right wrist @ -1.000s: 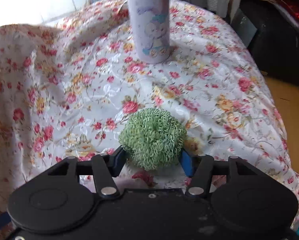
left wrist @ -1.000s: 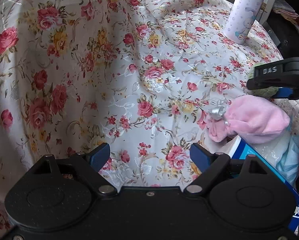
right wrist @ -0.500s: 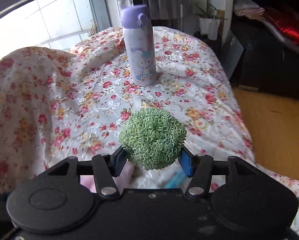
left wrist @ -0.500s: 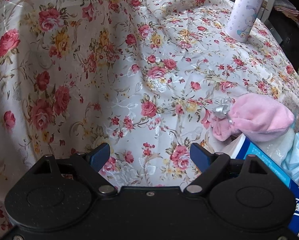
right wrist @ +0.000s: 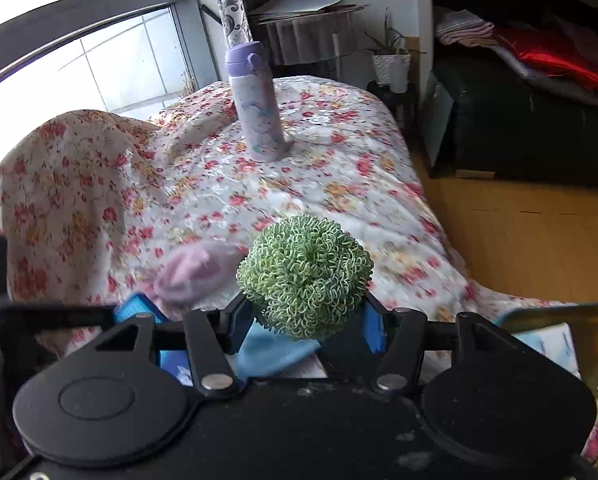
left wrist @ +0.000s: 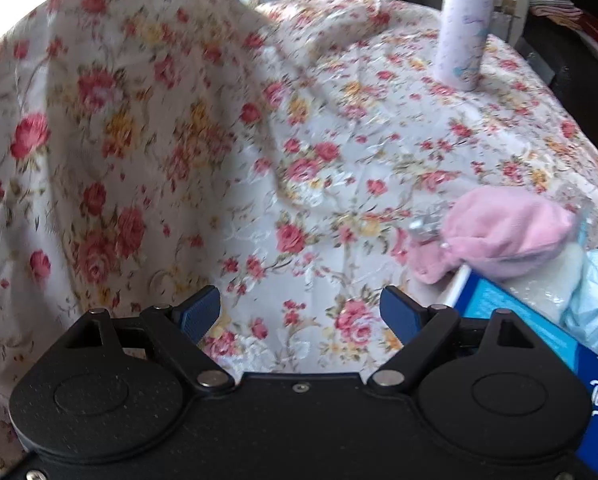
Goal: Organize soft objects
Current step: 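Grasp the pink cloth pouch with the left tool while the right tool holds the green ball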
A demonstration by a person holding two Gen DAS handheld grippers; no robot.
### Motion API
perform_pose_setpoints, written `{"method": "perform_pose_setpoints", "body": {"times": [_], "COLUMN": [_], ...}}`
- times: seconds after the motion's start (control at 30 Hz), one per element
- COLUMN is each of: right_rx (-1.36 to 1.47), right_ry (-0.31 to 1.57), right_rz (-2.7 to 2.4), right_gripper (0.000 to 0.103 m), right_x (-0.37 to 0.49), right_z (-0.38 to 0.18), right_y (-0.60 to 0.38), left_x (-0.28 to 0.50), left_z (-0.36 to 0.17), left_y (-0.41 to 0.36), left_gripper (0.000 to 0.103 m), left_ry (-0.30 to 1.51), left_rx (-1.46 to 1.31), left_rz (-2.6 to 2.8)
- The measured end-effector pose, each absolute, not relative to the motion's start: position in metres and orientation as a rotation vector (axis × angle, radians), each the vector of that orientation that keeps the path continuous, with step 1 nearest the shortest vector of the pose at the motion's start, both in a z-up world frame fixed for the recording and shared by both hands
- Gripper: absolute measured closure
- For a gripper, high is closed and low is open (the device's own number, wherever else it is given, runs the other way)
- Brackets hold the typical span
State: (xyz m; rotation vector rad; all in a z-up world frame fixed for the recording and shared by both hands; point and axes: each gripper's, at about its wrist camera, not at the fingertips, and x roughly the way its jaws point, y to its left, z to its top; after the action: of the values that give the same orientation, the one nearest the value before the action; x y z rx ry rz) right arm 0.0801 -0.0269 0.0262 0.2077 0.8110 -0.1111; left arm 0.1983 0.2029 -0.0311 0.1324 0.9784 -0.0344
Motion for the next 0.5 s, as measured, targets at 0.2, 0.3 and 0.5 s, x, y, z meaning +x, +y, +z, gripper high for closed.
{"method": "perform_pose_setpoints", "body": {"times": [0.2,0.3,0.5], "right_rx": [0.19,0.17,0.117], "right_ry": [0.765,0.718,0.639], "right_rz": [-0.088,-0.065,0.0], "right_gripper": [0.048,0.048,0.047], "right_x": [0.049,0.042,0.031], "right_z": [0.015,0.011,0.001], "right_y": [-0.033,-0.033,-0.024], "left_x": [0.196,0.193,0.192], "left_z": [-0.026,-0.022,-0.029], "left_y": [0.198,0.195,0.182], "left_gripper": [0.019,0.019,0.019], "left_ry": [0.946,0.912,0.918], "left_rx": [0.134,0.152,0.23], "left_rz": [-0.052,-0.039,-0.014]}}
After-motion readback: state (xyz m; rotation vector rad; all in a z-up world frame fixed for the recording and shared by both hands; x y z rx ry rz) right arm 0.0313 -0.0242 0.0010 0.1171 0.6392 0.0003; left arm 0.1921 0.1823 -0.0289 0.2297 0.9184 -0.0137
